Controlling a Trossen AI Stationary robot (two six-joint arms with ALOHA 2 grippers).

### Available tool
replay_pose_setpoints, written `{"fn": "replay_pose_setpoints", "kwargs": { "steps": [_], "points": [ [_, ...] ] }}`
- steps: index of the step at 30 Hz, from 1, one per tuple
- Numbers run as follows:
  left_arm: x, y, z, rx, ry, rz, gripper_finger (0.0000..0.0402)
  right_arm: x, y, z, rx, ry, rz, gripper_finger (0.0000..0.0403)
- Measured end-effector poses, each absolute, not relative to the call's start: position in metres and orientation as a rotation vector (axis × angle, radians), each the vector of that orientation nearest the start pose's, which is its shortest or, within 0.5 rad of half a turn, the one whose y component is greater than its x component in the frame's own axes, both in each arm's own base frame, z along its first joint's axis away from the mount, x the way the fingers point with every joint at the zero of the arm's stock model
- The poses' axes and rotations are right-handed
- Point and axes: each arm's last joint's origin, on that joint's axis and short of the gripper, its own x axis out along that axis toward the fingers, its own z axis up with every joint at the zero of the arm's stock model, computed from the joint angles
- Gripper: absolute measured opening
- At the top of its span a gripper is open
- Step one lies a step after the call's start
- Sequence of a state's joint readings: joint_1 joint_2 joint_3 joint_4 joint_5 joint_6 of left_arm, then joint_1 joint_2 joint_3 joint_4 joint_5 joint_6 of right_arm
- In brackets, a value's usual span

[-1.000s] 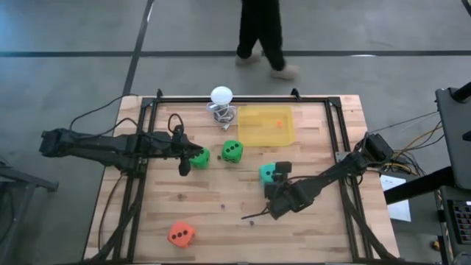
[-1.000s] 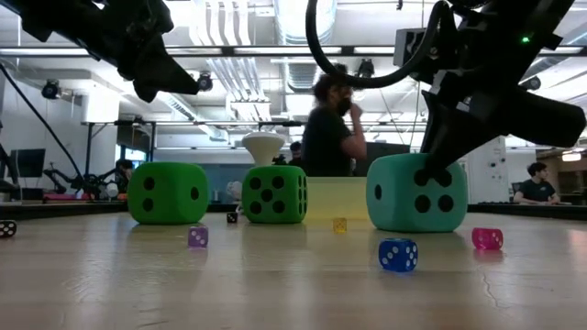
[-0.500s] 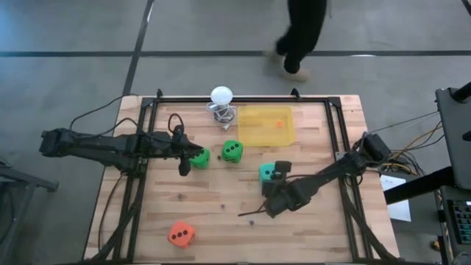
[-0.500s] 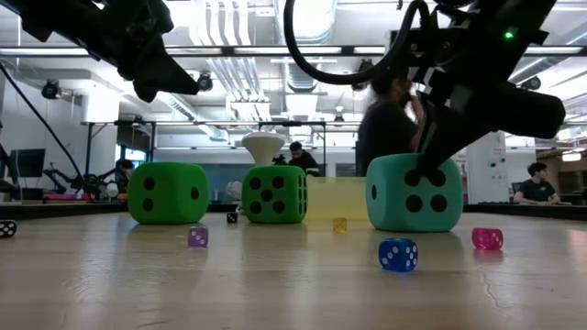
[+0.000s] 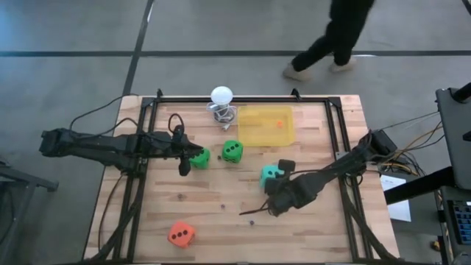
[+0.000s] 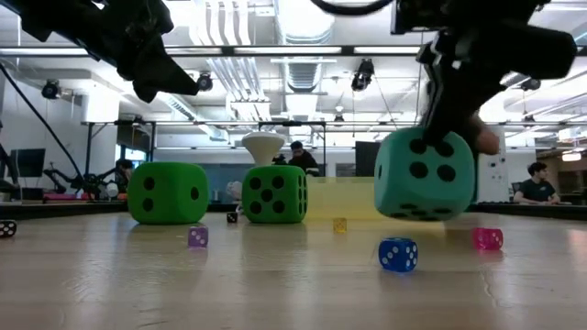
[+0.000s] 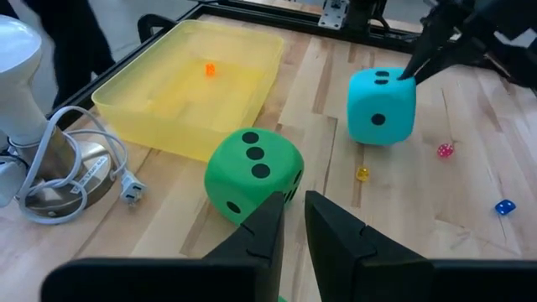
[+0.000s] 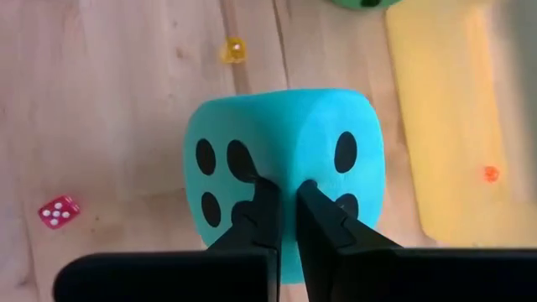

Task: Pick & Place Dice
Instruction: Put the large blue dice into the yellow bin

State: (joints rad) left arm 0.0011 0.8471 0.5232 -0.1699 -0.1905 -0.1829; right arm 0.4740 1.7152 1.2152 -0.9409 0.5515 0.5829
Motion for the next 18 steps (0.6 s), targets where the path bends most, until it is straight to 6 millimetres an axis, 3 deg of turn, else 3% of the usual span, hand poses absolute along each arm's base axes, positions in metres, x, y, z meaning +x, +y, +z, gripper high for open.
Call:
{"fn": "replay_pose_setpoints", "kwargs": {
  "steps": [10, 18],
  "points": [
    [0.181, 0.006, 0.235, -0.132, 0.473, 0.232, 0.0058, 0.276, 0.118, 0.240, -0.227, 1.077, -0.469, 0.0007],
    [0.181, 0.006, 0.235, -0.131, 0.474, 0.232, 0.0058, 0.283, 0.090, 0.266, -0.301, 1.035, -0.507, 0.0007]
  ]
}}
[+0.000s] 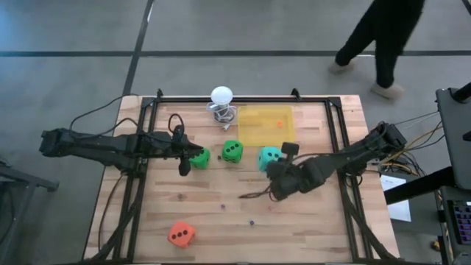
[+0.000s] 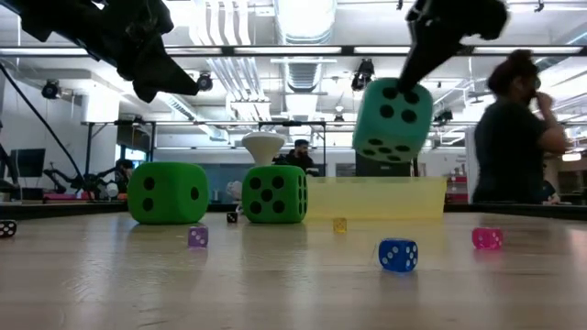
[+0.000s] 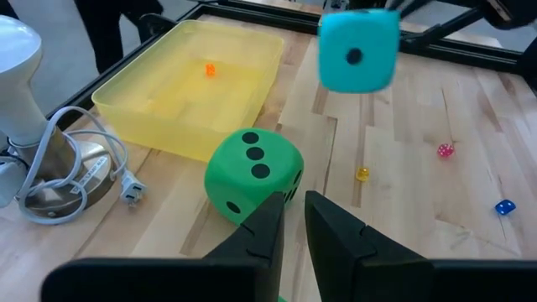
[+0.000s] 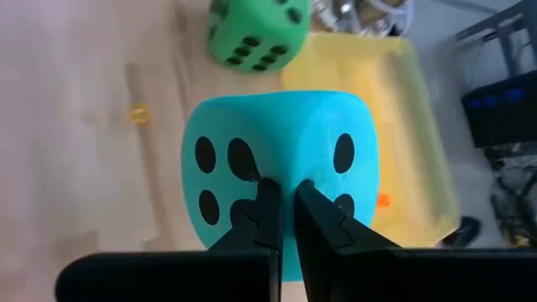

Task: Pick & Place Dice
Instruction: Put the large blue dice into the yellow bin

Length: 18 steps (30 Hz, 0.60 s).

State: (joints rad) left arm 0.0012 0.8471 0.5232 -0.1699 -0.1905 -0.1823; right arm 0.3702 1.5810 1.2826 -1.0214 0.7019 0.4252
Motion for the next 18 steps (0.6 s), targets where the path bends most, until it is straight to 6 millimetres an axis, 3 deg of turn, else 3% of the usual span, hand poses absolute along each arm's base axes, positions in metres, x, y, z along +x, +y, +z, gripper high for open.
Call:
{"fn": "replay_pose_setpoints", "kwargs": {
  "steps": [10, 18],
  "points": [
    [0.181, 0.006, 0.235, -0.124, 0.474, 0.230, 0.0058, 0.306, 0.023, 0.276, -0.388, 1.085, -0.572, 0.0007],
    [0.181, 0.006, 0.235, -0.113, 0.475, 0.227, 0.0058, 0.321, -0.037, 0.278, -0.373, 1.060, -0.522, 0.0007]
  ]
}}
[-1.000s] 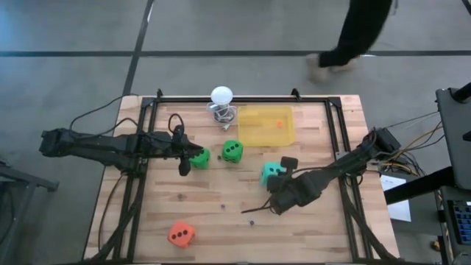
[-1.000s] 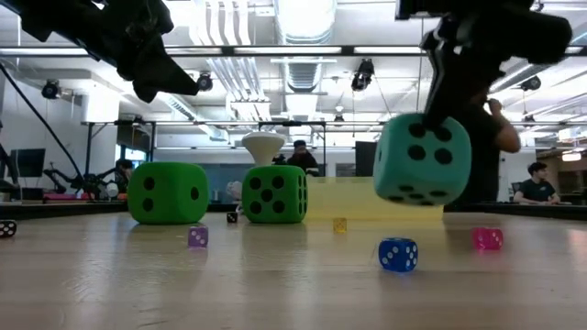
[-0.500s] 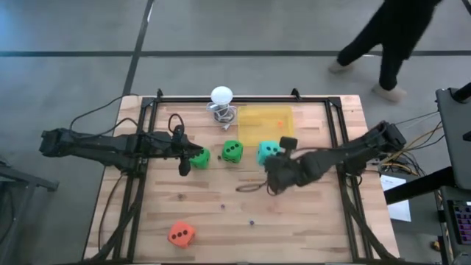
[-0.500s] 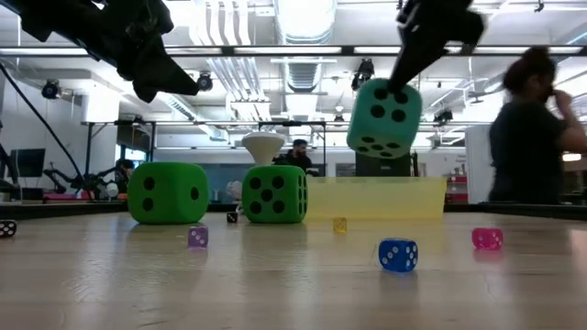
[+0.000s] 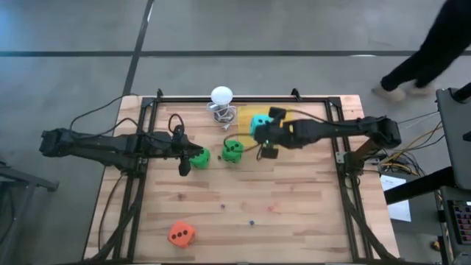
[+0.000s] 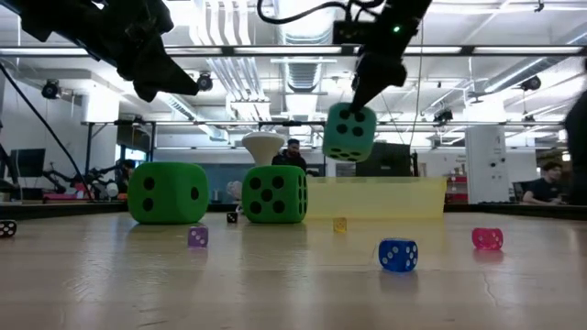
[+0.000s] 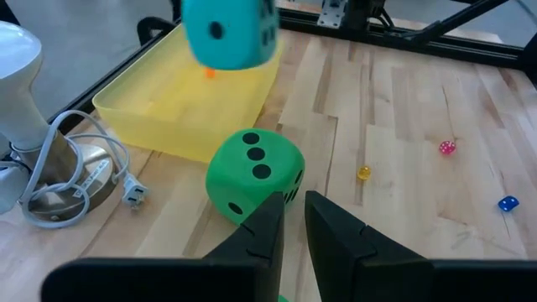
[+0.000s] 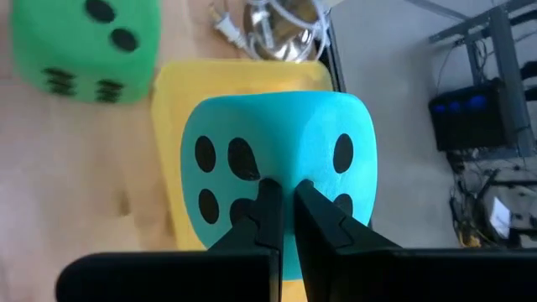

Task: Pick & Place Dice
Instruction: Put the large blue dice into the yellow bin

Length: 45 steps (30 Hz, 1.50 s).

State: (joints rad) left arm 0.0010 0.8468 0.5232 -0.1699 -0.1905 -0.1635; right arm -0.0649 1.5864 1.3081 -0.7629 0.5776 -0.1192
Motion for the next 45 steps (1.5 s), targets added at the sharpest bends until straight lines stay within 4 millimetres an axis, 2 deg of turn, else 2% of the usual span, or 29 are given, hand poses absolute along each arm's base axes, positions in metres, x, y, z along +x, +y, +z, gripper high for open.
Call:
{"fn": "replay_pose_setpoints", "kwargs": {
  "steps": [6, 13, 16, 22, 35, 45],
  "points": [
    [0.181, 0.006, 0.235, -0.111, 0.476, 0.227, 0.0058, 0.323, -0.075, 0.277, -0.364, 1.037, -0.503, 0.0007],
    [0.181, 0.006, 0.235, -0.103, 0.476, 0.225, 0.0058, 0.333, -0.106, 0.253, -0.365, 1.089, -0.467, 0.0008],
    [0.181, 0.006, 0.235, -0.103, 0.476, 0.225, 0.0058, 0.343, -0.111, 0.242, -0.405, 1.089, -0.448, 0.0008],
    [0.181, 0.006, 0.235, -0.103, 0.475, 0.225, 0.0058, 0.350, -0.122, 0.226, -0.407, 1.124, -0.430, 0.0008],
    [0.181, 0.006, 0.235, -0.103, 0.472, 0.226, 0.0058, 0.359, -0.137, 0.206, -0.452, 1.132, -0.415, 0.0008],
    [0.181, 0.006, 0.235, -0.104, 0.472, 0.226, 0.0058, 0.365, -0.139, 0.192, -0.472, 1.155, -0.408, 0.0008]
  ]
}}
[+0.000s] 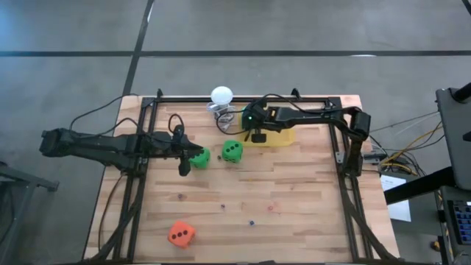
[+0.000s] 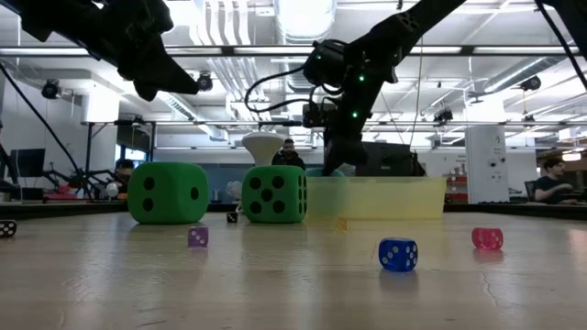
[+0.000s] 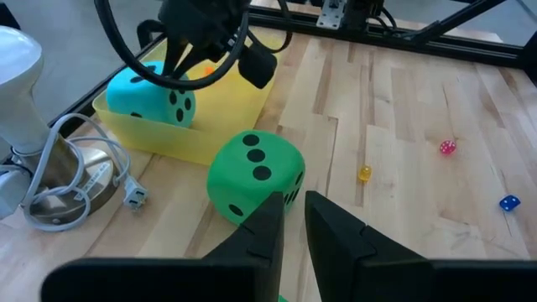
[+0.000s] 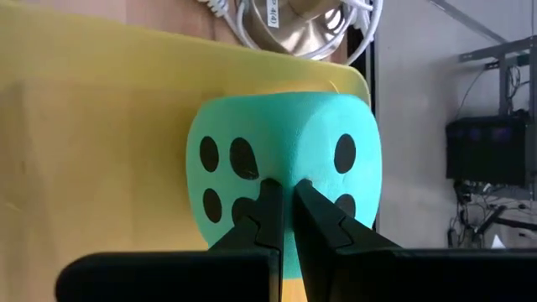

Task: Pick & Place Dice
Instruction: Put the large blue dice into the yellow bin

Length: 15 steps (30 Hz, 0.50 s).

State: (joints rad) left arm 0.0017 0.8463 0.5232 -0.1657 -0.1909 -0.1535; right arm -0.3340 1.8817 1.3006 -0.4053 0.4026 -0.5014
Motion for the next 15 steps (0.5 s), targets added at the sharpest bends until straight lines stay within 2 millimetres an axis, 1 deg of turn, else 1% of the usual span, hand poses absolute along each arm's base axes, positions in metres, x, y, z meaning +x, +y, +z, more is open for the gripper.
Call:
{"fn": "replay_pose_setpoints", "kwargs": {
  "steps": [11, 13, 15],
  "points": [
    [0.1812, 0.0058, 0.2349, -0.103, 0.474, 0.226, 0.0058, 0.3676, -0.1381, 0.1915, -0.468, 1.133, -0.391, 0.0009],
    [0.1812, 0.0058, 0.2349, -0.103, 0.475, 0.226, 0.0058, 0.3672, -0.1373, 0.1909, -0.455, 1.135, -0.373, 0.0014],
    [0.1812, 0.0058, 0.2347, -0.103, 0.476, 0.226, 0.0058, 0.3669, -0.1358, 0.1903, -0.449, 1.142, -0.366, 0.0028]
  ]
}}
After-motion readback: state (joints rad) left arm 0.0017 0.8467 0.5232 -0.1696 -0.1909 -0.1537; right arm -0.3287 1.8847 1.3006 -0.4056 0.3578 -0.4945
